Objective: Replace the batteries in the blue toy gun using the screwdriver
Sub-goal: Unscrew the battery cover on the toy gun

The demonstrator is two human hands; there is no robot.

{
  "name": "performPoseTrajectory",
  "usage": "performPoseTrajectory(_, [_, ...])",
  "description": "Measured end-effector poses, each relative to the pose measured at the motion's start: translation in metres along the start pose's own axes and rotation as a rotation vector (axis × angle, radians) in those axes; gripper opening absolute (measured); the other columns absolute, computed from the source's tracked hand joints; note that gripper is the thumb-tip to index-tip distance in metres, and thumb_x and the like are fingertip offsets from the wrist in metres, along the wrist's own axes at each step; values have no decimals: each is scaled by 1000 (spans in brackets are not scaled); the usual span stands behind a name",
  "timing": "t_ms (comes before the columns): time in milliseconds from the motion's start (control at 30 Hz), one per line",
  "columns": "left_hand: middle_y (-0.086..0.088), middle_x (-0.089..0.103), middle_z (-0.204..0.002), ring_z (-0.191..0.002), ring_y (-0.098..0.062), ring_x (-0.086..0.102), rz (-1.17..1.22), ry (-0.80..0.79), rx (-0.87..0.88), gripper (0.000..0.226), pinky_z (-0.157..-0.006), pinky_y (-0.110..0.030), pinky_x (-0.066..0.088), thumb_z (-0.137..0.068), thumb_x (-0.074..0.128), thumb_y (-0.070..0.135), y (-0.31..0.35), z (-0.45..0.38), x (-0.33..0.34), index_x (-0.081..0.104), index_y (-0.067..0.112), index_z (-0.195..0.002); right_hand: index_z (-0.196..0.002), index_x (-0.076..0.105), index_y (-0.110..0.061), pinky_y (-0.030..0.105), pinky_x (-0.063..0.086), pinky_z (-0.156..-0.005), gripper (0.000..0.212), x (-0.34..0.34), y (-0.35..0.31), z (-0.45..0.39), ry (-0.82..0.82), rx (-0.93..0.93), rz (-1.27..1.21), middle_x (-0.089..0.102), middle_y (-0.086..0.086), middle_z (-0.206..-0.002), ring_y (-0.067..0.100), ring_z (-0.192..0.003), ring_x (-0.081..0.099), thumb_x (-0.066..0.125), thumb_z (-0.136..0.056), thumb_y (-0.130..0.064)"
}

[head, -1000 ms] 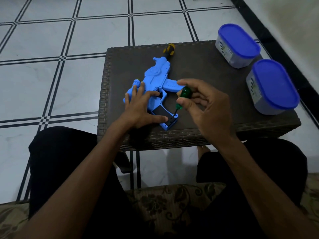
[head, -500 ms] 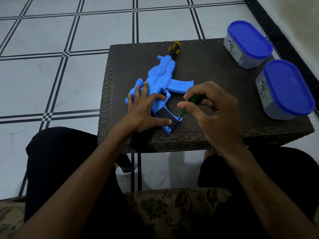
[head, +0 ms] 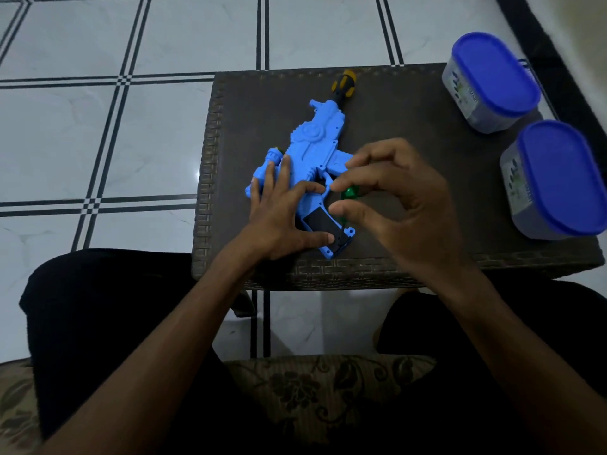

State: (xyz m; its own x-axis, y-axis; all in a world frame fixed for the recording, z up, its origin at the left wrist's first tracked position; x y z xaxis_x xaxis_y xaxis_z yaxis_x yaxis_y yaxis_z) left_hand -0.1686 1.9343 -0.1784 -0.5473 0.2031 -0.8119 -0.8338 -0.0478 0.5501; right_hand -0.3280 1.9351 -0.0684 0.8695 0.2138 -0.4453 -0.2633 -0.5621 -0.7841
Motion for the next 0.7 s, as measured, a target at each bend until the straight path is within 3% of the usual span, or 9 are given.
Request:
performPoseTrajectory(100, [-3,-20,-161,-144,-22,-28,1,-9,0,77,-114,-48,-19,-69,77,54,0,0,0,41,38,-135,-96,72,-9,17,48,-77,18,-3,4,1,40,27,-43,65,5,-94,6,-83,63,79,-79,-10])
performPoseTrajectory(200, [-3,-19,-161,-145,-22,-27,2,-3,4,75,-115,-48,-18,-69,78,53,-2,-1,1,42,40,-134,-110,62,-10,22,53,-83,27,-2,7,7,50,95,-168,70,1,-99,9,-94,69,72,-85,-4])
performPoseTrajectory(333, [-3,-17,-161,-145,-22,-26,13,1,3,74,-116,-48,-18,-69,79,50,-2,-1,0,43,41,-133,-104,66,-1,21,52,-87,16,-2,7,15,29,72,-177,71,6,-105,11,-101,69,61,-90,5])
performPoseTrajectory(433, [-4,-16,-161,-145,-23,-25,0,-1,-6,79,-116,-48,-17,-70,79,49,0,0,-1,40,38,-138,-102,69,-8,22,53,-87,18,0,9,17,1,63,-202,64,6,-110,15,-105,66,71,-85,-1])
performPoseTrajectory(533, [-4,-16,-161,-145,-23,-25,1,-6,-13,79,-116,-48,-17,-70,78,49,-1,1,-2,40,38,-139,-101,69,-14,25,55,-83,26,0,11,14,1,75,-200,56,5,-104,19,-94,65,79,-78,-8])
performPoseTrajectory(700, [-3,-16,-162,-145,-22,-26,18,4,-7,72,-115,-47,-18,-68,79,52,-1,0,-1,45,41,-131,-108,64,-16,21,53,-76,32,-3,9,11,44,106,-118,66,-3,-100,11,-92,66,76,-81,-3])
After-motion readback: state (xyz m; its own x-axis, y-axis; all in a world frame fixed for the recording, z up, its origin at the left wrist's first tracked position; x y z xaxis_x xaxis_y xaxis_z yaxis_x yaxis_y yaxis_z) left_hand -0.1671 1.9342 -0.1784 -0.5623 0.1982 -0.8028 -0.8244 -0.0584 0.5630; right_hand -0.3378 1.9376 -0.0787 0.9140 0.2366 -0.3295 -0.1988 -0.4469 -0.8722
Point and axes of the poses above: each hand's wrist, its own z-axis away from the middle knuckle, its own x-axis out of the palm, y = z × x, the point moved 6 cm from there along -z, towards the middle knuckle
